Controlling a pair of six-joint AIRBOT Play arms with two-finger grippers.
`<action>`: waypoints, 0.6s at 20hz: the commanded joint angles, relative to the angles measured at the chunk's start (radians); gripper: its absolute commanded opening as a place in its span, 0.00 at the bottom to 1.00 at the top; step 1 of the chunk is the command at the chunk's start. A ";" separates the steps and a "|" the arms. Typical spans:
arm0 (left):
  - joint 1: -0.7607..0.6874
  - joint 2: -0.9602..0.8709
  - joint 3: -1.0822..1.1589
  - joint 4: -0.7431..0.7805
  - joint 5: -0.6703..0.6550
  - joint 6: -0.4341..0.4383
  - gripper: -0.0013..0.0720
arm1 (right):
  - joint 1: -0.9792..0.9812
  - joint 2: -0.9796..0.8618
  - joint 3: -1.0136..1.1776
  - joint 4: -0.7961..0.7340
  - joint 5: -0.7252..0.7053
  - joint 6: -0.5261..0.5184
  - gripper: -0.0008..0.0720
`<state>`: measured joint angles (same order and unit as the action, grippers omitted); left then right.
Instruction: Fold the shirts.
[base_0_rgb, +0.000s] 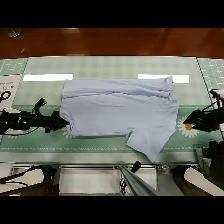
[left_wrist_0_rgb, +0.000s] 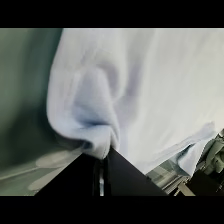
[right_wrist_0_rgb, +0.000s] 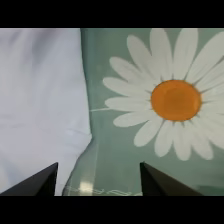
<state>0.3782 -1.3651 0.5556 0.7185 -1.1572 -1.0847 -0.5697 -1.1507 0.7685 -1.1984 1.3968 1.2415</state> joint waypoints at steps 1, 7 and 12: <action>0.010 0.001 0.000 -0.016 -0.048 0.030 0.04 | -0.008 0.117 -0.206 0.100 -0.104 -0.064 0.83; 0.010 0.001 0.000 -0.016 -0.048 0.030 0.04 | 0.113 0.149 -0.354 0.154 -0.227 -0.049 0.81; 0.010 0.001 0.000 -0.016 -0.032 0.029 0.04 | 0.286 0.146 -0.371 0.151 -0.361 0.073 0.64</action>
<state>0.3874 -1.3651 0.5552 0.7033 -1.2003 -1.0565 -0.3725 -1.0054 0.4183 -1.0462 1.1484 1.2392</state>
